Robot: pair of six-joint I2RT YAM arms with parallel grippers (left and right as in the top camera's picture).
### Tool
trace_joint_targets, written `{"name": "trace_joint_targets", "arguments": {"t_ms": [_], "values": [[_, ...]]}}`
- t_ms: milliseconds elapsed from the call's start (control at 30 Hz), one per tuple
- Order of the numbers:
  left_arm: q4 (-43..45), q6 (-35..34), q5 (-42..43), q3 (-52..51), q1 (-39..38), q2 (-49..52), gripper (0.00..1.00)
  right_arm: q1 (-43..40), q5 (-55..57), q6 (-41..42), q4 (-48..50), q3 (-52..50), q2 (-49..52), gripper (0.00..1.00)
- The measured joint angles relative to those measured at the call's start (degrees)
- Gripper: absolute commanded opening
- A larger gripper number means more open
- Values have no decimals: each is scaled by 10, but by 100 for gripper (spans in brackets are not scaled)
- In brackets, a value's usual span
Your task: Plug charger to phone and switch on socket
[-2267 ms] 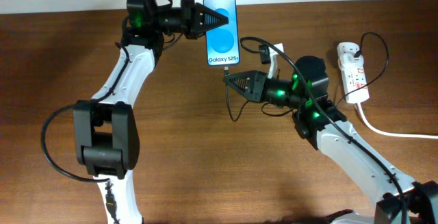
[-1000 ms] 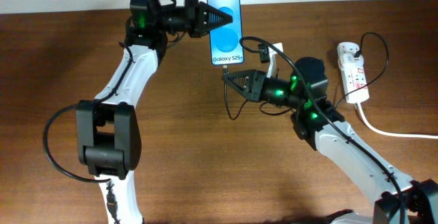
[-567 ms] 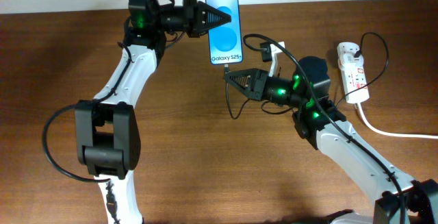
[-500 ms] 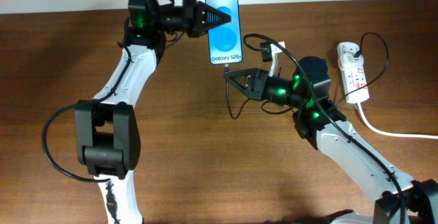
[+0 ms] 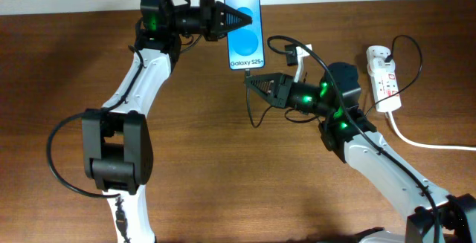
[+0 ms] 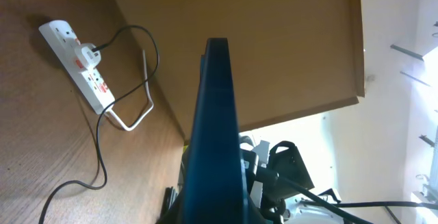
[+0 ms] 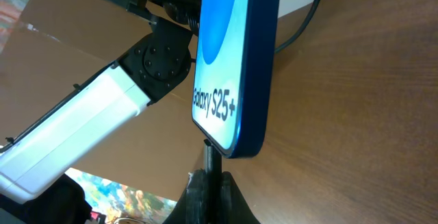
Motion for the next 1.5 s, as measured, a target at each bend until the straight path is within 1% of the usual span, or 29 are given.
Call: {"name": "trace_joint_targets", "arguments": {"t_ms": [167,533,600,633,667,700,767,800,833,867,900,933,1000,1033,1067,1100,1133,1200,1233,1267,1333,1367,1433,1500], "values": [[1,1,-18,4,-7,0,0,-14,-8,8,12,-1,0,4],[1,1,-30,5,-12,0,0,-30,-27,15,13,-1,0,5],[1,1,-30,5,-13,0,0,-31,-30,15,13,-1,0,15],[1,2,-30,5,-13,0,0,-31,-30,15,15,-1,0,16],[0,2,-9,5,-14,0,0,-34,-22,16,24,1,0,19],[1,4,-14,5,-18,0,0,-39,-24,16,25,1,0,20],[0,5,27,4,-24,0,0,-46,-7,16,32,6,0,27],[0,6,37,4,-27,0,0,-48,-4,21,32,9,0,36],[0,6,46,4,-26,0,0,-48,-4,23,31,9,0,42],[0,9,49,4,-22,0,0,-48,-4,23,27,9,0,50],[-2,19,53,4,-18,0,0,-48,-4,25,14,10,0,56],[-15,35,54,4,-15,0,0,-49,-4,24,-2,11,0,66],[-97,94,55,3,-9,0,0,-49,-1,3,-62,13,1,80],[-164,153,55,0,-6,0,0,-49,0,-6,-76,14,1,84],[-205,192,50,-2,-4,0,0,-49,0,-17,-98,14,1,85],[-268,267,52,-9,2,2,0,-49,0,-22,-106,14,1,86],[-294,313,52,-10,6,13,0,-49,0,-28,-113,14,1,87],[-303,352,52,-10,8,45,0,-49,0,-42,-146,16,1,89],[-304,360,51,-10,8,61,0,-49,2,-48,-169,17,1,89],[-304,363,50,-10,8,73,0,-49,14,-56,-217,18,1,90],[-307,371,36,-12,9,103,0,-49,27,-69,-246,19,1,90],[-316,374,14,-12,9,108,0,-49,39,-80,-272,19,1,91],[-350,376,-51,-12,9,110,0,-49,45,-90,-278,19,1,91],[-443,393,-139,-12,9,111,0,-50,48,-95,-280,19,1,93]]}}
